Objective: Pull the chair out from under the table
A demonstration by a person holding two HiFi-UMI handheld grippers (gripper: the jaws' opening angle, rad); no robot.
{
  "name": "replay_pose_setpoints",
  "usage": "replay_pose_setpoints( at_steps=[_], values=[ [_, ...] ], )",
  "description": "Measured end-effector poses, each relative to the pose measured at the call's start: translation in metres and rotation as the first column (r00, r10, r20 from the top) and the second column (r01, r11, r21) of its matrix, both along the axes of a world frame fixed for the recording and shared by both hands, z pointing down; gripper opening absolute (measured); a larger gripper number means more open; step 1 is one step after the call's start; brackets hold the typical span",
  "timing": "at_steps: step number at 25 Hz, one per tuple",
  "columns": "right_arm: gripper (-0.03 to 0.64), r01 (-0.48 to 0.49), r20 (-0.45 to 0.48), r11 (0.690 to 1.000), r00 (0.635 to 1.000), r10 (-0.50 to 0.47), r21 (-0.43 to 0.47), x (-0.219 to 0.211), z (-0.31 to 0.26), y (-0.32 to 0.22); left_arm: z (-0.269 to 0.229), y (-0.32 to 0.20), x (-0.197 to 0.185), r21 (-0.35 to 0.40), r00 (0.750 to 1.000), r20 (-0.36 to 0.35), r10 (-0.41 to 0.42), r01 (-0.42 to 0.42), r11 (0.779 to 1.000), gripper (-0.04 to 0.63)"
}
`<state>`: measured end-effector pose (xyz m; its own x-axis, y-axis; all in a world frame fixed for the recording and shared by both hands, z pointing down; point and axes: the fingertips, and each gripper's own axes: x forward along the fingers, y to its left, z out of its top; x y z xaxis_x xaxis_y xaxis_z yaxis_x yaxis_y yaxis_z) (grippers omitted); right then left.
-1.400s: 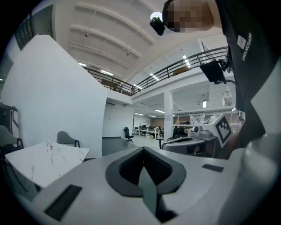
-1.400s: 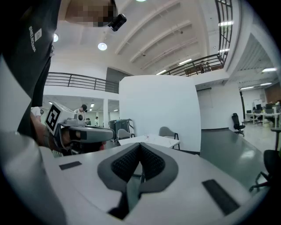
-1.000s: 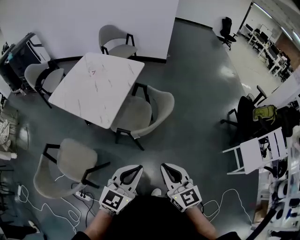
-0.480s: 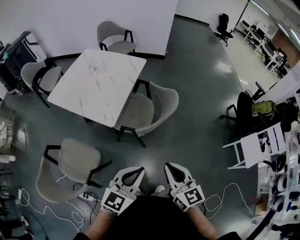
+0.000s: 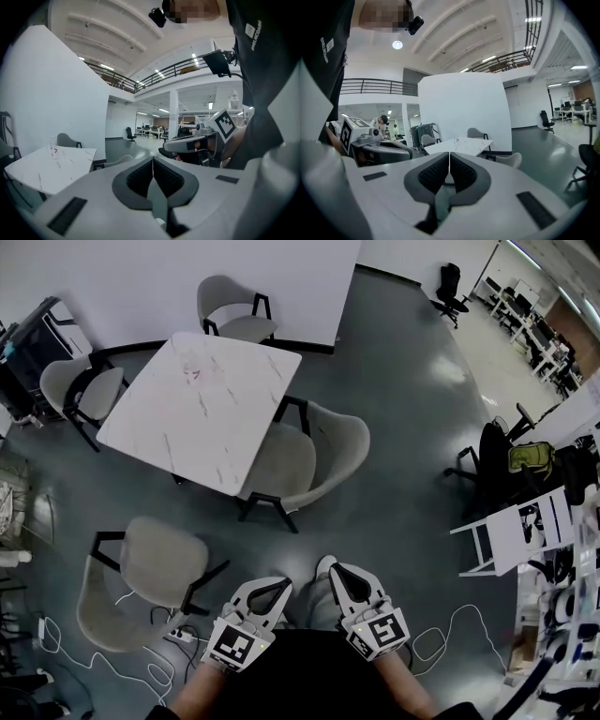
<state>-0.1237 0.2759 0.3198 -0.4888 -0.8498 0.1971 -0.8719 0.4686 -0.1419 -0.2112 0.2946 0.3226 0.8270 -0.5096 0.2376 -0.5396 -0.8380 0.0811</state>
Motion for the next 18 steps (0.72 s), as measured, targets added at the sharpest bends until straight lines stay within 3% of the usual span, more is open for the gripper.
replay_pose_setpoints(
  at_steps=[8, 18],
  values=[
    [0.014, 0.05, 0.018, 0.999, 0.999, -0.05, -0.003, 0.005, 0.008, -0.06, 0.007, -0.053, 0.004, -0.006, 0.997, 0.03, -0.07, 0.07, 0.998, 0.006],
    [0.014, 0.109, 0.026, 0.994, 0.994, -0.108, -0.03, 0.056, 0.014, -0.159, 0.011, -0.143, 0.051, -0.027, 0.989, 0.058, -0.139, 0.14, 0.99, 0.008]
  ],
)
